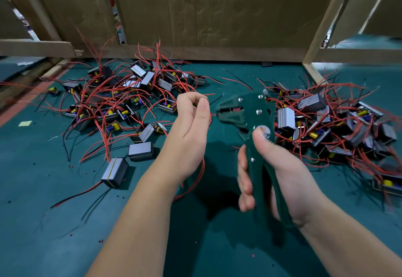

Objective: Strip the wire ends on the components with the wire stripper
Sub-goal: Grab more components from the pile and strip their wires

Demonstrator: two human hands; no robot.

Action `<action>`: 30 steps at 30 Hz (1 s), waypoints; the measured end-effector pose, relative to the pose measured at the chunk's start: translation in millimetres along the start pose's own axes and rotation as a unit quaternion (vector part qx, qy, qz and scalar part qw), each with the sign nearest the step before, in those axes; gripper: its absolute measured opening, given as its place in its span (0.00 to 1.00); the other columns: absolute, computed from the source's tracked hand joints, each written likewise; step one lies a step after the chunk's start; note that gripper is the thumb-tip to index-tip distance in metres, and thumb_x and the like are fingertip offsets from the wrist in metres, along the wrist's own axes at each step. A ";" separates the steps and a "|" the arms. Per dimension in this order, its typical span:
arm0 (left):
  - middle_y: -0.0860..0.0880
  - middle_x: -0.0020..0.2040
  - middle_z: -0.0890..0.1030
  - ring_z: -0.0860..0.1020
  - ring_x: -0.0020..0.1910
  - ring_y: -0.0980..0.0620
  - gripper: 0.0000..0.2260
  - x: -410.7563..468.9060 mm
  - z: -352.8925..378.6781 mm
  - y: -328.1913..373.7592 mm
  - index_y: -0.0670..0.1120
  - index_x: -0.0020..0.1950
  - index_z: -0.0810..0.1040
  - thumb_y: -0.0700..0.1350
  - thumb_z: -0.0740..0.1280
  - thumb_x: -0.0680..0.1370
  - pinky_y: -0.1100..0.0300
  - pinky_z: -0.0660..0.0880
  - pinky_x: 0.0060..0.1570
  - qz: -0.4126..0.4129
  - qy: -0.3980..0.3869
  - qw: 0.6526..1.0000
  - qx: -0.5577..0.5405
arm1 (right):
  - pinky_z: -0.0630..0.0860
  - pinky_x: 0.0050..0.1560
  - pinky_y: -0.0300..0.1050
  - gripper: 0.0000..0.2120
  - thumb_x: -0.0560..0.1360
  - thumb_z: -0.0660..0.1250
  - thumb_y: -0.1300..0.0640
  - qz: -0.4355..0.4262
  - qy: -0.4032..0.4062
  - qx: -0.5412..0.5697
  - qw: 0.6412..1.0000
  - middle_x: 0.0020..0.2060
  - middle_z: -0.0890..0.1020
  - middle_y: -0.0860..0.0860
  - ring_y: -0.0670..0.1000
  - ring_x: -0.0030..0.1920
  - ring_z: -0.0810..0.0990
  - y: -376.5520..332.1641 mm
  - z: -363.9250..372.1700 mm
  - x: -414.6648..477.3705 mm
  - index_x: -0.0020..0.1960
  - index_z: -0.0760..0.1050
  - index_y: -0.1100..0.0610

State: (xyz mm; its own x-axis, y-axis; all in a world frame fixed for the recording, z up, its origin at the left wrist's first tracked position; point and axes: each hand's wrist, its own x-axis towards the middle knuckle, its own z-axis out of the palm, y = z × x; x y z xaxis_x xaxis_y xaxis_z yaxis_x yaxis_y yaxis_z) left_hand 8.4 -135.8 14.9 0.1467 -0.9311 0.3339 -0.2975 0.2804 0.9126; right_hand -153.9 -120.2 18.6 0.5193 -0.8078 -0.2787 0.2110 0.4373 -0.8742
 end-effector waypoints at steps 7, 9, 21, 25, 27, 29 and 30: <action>0.52 0.39 0.66 0.72 0.40 0.53 0.28 11.1 14.7 2.1 0.54 0.55 0.69 0.70 0.40 0.74 0.51 0.74 0.52 -0.202 0.071 0.968 -0.131 | 0.79 0.40 0.59 0.18 0.66 0.72 0.45 -0.009 -0.047 0.084 0.995 0.41 0.78 0.62 0.62 0.34 0.79 -1.4 2.3 4.5 0.43 0.78 0.60; 0.50 0.39 0.67 0.72 0.37 0.53 0.28 17.0 12.9 9.7 0.53 0.53 0.72 0.69 0.41 0.76 0.57 0.77 0.41 -0.238 0.104 0.934 -0.243 | 0.78 0.44 0.61 0.24 0.67 0.72 0.43 0.030 -0.120 0.086 0.989 0.43 0.77 0.64 0.62 0.37 0.80 -1.2 1.0 2.4 0.51 0.79 0.62; 0.52 0.59 0.76 0.70 0.62 0.58 0.17 11.4 -18.8 -5.4 0.55 0.61 0.75 0.61 0.55 0.79 0.59 0.63 0.67 -0.041 0.115 0.989 0.081 | 0.80 0.41 0.62 0.25 0.67 0.67 0.56 -0.250 0.074 0.037 0.965 0.43 0.81 0.55 0.61 0.37 0.82 -10.3 -10.8 6.2 0.63 0.72 0.58; 0.43 0.75 0.62 0.53 0.75 0.46 0.14 15.3 -35.1 -28.5 0.51 0.63 0.77 0.47 0.62 0.78 0.47 0.51 0.72 -0.146 0.142 0.904 0.376 | 0.79 0.39 0.60 0.16 0.62 0.71 0.53 -0.214 0.092 0.069 0.970 0.34 0.76 0.55 0.65 0.37 0.82 -21.1 -20.7 4.6 0.45 0.70 0.58; 0.45 0.77 0.57 0.48 0.77 0.45 0.15 17.9 -39.9 -32.7 0.53 0.63 0.76 0.48 0.61 0.78 0.43 0.44 0.72 -0.224 0.100 0.877 0.413 | 0.80 0.37 0.59 0.13 0.64 0.68 0.55 -0.184 0.086 0.080 0.976 0.38 0.75 0.57 0.65 0.36 0.82 -20.3 -19.8 4.2 0.45 0.70 0.59; 0.48 0.75 0.62 0.53 0.76 0.46 0.15 20.0 -43.9 -36.4 0.53 0.63 0.76 0.48 0.59 0.78 0.39 0.42 0.71 -0.239 0.070 0.866 0.433 | 0.80 0.37 0.59 0.17 0.66 0.64 0.55 -0.163 0.073 0.082 0.981 0.48 0.77 0.61 0.64 0.35 0.82 -18.4 -18.0 3.6 0.53 0.72 0.61; 0.49 0.72 0.67 0.58 0.74 0.46 0.15 20.2 -45.2 -37.5 0.52 0.63 0.76 0.48 0.59 0.78 0.38 0.42 0.71 -0.237 0.066 0.865 0.438 | 0.80 0.37 0.59 0.22 0.66 0.64 0.55 -0.155 0.066 0.080 0.982 0.54 0.79 0.61 0.64 0.35 0.82 -17.7 -17.1 3.1 0.58 0.72 0.61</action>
State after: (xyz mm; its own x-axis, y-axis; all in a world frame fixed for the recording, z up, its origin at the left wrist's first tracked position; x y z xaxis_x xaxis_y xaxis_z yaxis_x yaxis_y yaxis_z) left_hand 65.2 -154.6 -1.9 0.5379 -0.8416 0.0482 -0.7658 -0.4640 0.4453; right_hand -170.2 -137.2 26.4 0.2996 -0.9516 -0.0682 0.4745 0.2106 -0.8547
